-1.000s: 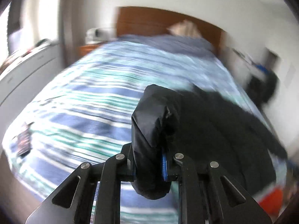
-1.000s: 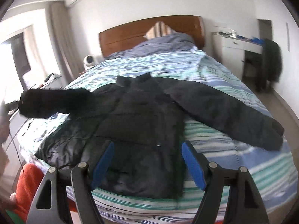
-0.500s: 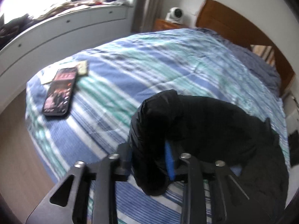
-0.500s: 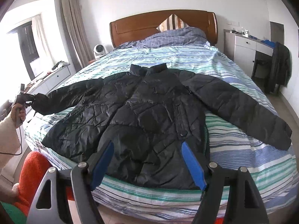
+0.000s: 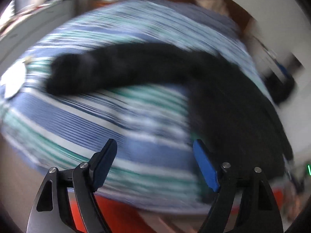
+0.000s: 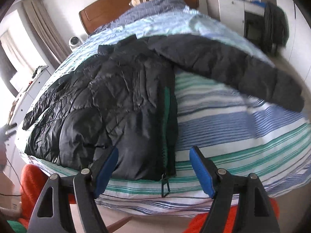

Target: Fold large clothes

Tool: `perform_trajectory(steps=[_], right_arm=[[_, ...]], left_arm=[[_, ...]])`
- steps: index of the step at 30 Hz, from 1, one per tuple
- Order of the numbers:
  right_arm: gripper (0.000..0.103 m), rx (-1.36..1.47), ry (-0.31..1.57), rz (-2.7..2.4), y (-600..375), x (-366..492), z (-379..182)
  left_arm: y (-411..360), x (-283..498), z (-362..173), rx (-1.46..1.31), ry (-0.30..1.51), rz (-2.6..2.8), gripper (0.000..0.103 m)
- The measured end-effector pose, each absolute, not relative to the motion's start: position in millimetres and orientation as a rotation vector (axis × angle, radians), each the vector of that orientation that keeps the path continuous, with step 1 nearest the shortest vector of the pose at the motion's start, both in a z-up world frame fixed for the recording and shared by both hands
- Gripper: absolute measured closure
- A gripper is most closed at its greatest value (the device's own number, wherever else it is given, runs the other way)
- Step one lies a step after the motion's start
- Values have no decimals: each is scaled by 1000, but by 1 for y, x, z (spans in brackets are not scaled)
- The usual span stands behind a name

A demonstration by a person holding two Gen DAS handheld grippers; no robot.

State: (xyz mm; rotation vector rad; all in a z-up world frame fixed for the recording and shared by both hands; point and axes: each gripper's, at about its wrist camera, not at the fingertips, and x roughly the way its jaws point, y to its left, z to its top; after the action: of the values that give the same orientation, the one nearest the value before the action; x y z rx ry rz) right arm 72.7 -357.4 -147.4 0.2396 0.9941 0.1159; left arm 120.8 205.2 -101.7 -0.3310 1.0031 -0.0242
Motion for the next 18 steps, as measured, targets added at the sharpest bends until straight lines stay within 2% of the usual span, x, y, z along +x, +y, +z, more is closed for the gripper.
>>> perform_trajectory(steps=[5,7,8,9,10,11,12,15,18], right_arm=[[26,286,1029,168,-354,86,-166],[27,310,1015,198,-351,87,-166],[34,312,1009,202,-349,87,-165],[61,302,1003,201,-347,86,-163],[71,303,1003,207,-346,85,-162],[76,312,1003,211,-346,84,-162],[81,310,1005,209,-345,83,-162],[83,280,1003,206,-339,79,-159],[84,264,1001,207,-335,66,-154]], left_arm=[[120,124,-133,-261,1104,-212,21],[102,128,-146,-224,1130,-218,28],[101,128,-150,-219,1135,-216,43],[100,128,-154,-203,1136,-190,57],[100,128,-157,-185,1136,-164,64],[102,127,-161,-191,1142,-158,74],[106,127,-163,-206,1145,-155,79],[109,121,-161,-208,1130,-155,86],[106,113,-157,-169,1123,-158,89]])
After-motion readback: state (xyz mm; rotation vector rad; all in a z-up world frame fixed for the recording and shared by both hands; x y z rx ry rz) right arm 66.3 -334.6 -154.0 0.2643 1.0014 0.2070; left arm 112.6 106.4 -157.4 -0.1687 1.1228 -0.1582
